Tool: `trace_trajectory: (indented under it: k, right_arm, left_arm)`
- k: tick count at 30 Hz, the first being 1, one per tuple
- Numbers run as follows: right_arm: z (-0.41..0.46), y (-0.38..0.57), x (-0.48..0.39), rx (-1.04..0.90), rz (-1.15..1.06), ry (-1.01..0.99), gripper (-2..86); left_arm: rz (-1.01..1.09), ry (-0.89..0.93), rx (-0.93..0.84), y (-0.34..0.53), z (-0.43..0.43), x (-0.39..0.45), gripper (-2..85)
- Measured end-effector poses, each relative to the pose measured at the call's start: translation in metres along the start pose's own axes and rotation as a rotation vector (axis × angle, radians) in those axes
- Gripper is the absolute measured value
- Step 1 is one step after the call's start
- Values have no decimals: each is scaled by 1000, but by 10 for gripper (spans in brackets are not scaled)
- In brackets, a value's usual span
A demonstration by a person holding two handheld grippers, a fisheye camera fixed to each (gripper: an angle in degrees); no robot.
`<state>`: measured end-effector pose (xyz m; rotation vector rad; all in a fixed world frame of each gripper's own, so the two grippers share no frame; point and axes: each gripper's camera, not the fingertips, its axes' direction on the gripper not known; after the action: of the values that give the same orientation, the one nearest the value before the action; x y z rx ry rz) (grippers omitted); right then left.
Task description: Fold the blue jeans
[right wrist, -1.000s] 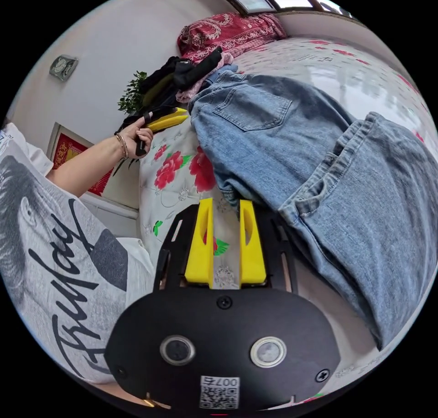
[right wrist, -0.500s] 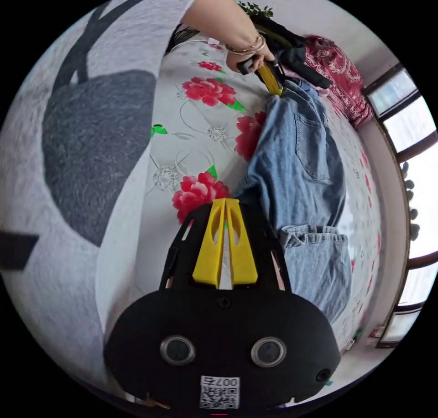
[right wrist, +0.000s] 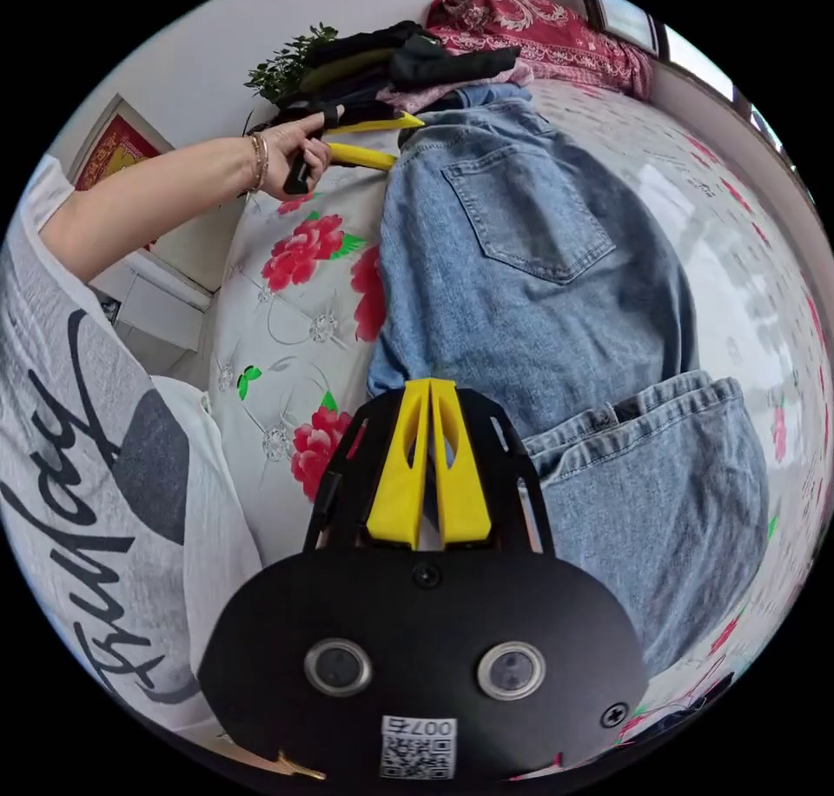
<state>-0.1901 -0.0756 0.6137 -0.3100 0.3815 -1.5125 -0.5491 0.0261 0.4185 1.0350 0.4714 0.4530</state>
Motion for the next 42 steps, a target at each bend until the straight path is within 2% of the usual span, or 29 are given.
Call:
trace_trajectory:
  k: [3, 6, 10, 13, 15, 18, 22, 26, 30, 32, 34, 38, 42]
  right_arm:
    - [-24, 2, -7, 74, -26, 33, 13]
    - [-61, 20, 5, 159, 60, 126, 49]
    - [-58, 55, 7, 40, 53, 251, 72]
    - [-32, 72, 18, -27, 129, 151, 66]
    - [-33, 77, 24, 12, 197, 126, 57]
    - [-50, 82, 30, 81, 265, 77, 40]
    - [-90, 110, 43, 245, 384, 90, 14]
    - [-127, 167, 63, 378, 552, 101, 2]
    - [-144, 233, 76, 464, 720, 88, 0]
    - [-148, 275, 80, 500, 815, 108, 1]
    - [-148, 297, 85, 503, 863, 96, 5]
    - [-151, 307, 96, 519, 832, 31, 21]
    - [-149, 276, 107, 557, 722, -56, 30]
  left_arm:
    - [-7, 36, 14, 2, 15, -11, 154]
    - [-19, 34, -4, 7, 26, -22, 126]
    - [-124, 158, 25, 32, 40, -51, 69]
    - [-77, 136, 55, 53, 47, -37, 50]
    - [4, 85, 68, 67, 51, -7, 41]
    - [280, -71, 28, 99, 73, 79, 36]
    - [785, -331, -67, 195, 148, 219, 37]
    - [1176, -321, -172, 334, 244, 298, 37]
    - [1367, -242, -413, 451, 341, 301, 42]
    - [1456, -304, -648, 523, 411, 261, 47]
    - [1494, -397, -748, 563, 442, 227, 48]
    - [1639, -433, -672, 597, 429, 202, 40]
    - [1583, -420, -680, 585, 407, 197, 0]
